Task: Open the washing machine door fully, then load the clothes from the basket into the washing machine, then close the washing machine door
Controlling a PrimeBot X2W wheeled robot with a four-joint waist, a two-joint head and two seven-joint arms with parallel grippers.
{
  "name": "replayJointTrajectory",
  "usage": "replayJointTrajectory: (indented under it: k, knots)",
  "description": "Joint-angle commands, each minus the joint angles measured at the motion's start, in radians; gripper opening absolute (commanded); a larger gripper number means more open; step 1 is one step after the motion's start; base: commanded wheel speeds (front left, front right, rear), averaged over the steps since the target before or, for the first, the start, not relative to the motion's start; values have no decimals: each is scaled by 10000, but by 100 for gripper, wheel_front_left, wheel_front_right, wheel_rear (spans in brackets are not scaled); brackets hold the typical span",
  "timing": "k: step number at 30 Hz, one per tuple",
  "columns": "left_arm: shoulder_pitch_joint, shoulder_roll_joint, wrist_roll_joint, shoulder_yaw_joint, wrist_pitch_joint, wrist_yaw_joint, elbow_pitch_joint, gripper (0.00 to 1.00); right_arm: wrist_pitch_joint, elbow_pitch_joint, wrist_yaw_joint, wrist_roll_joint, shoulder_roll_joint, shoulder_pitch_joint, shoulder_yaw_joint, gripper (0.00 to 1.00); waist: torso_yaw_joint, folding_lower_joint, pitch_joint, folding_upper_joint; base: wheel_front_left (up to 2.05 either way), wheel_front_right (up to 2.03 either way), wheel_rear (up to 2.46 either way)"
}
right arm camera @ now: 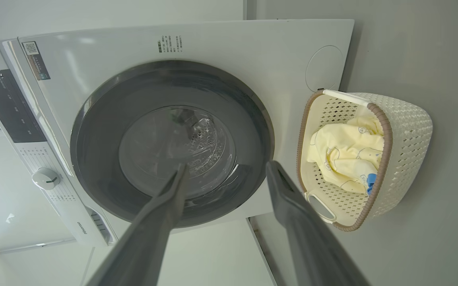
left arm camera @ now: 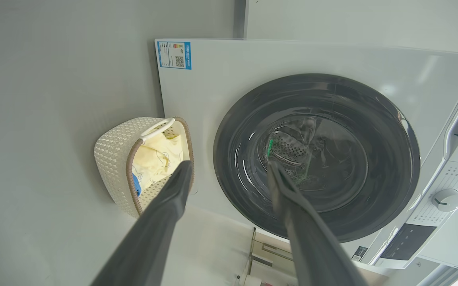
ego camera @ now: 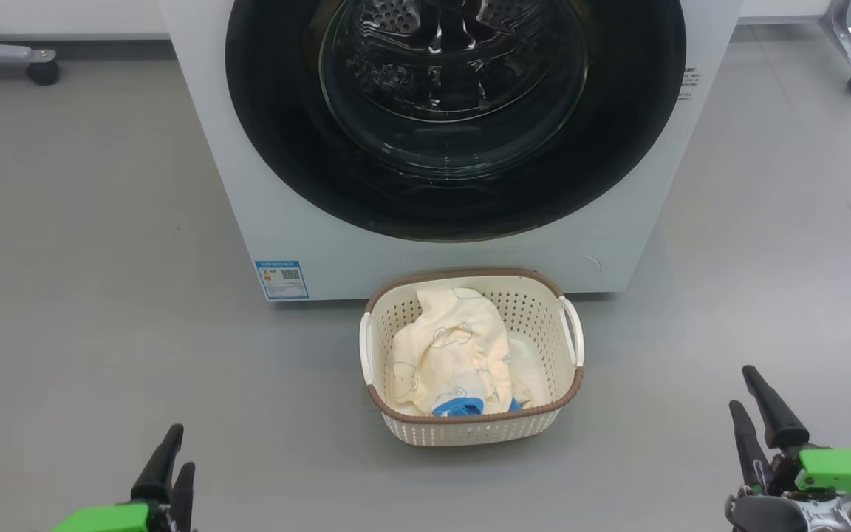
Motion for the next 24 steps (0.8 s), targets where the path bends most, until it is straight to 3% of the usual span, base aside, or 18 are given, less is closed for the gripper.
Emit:
replayJointTrajectory:
  k: [1,14,24]
  knots:
    - [-517,81,141,-6,-104,-3,-373,100,-91,-416,4,-121,-163,-506,-24,100,-1,0,3,-1,0,0,0]
    - [-692,151,502,-278,-517,-3,-497,100,-409,-577,8,-724,-328,-589,73,100,-11,0,9,-1,0,0,0]
    - [-849,216,1544,-407,-847,156,-468,100,-761,-527,12,-1973,-477,-689,136,100,-15,0,0,-1,0,0,0]
